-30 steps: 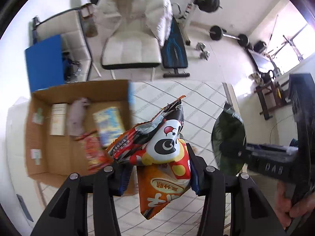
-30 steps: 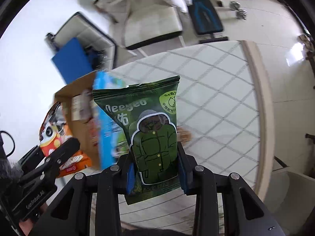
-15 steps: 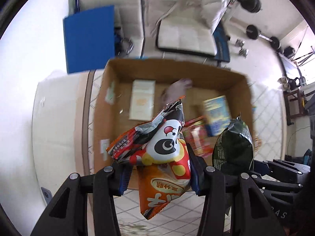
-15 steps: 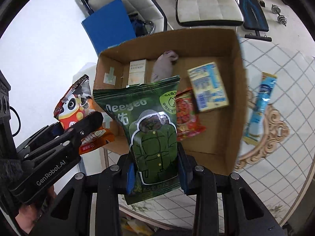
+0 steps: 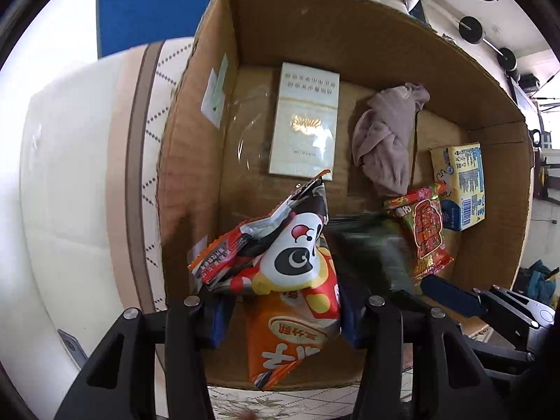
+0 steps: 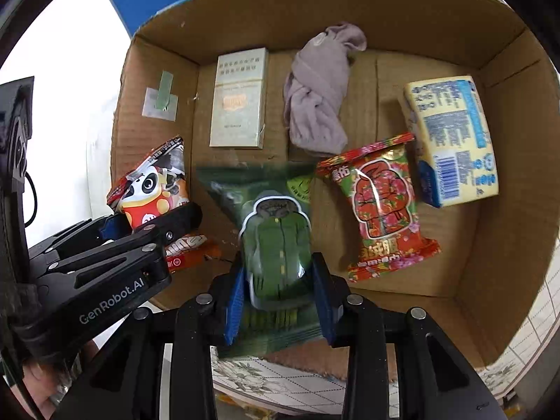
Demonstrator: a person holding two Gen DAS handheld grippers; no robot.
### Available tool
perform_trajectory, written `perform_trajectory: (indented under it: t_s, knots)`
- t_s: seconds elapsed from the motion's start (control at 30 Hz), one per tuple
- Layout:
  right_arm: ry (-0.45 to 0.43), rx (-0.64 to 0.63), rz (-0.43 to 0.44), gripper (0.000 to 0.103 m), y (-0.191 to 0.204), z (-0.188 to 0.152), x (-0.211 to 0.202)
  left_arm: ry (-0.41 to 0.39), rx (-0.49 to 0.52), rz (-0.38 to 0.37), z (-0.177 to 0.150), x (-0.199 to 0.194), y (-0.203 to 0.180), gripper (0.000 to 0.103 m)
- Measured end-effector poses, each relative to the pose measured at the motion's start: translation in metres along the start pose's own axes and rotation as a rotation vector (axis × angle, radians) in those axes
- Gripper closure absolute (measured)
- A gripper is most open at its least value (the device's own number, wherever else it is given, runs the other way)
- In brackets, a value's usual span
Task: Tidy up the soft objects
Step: 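Place both snack bags into the box and open both tools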
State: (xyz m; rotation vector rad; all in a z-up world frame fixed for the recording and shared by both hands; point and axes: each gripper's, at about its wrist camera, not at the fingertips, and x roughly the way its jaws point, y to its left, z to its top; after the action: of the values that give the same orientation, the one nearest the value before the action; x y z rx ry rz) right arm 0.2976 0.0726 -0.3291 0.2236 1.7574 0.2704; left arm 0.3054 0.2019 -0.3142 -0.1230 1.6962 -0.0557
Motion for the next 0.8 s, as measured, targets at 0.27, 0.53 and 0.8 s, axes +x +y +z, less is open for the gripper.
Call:
perform_trajectory:
  t_s: [0.27, 0.53, 0.8]
  knots:
    - [-0.050, -0.021, -0.027, 0.030, 0.005, -0.015, -0.015, -0.041, 0.006, -0.020, -0.008, -0.021, -0.002, 0.028]
    - [-0.119, -0.045, -0.092, 0.008, -0.002, -0.030, -0.046, -0.146, 0.020, 0.009, -0.028, -0.061, -0.010, 0.010]
    - [-0.174, -0.028, -0.166, 0.008, -0.018, -0.053, -0.060, -0.282, 0.023, 0.081, -0.063, -0.087, -0.021, 0.010]
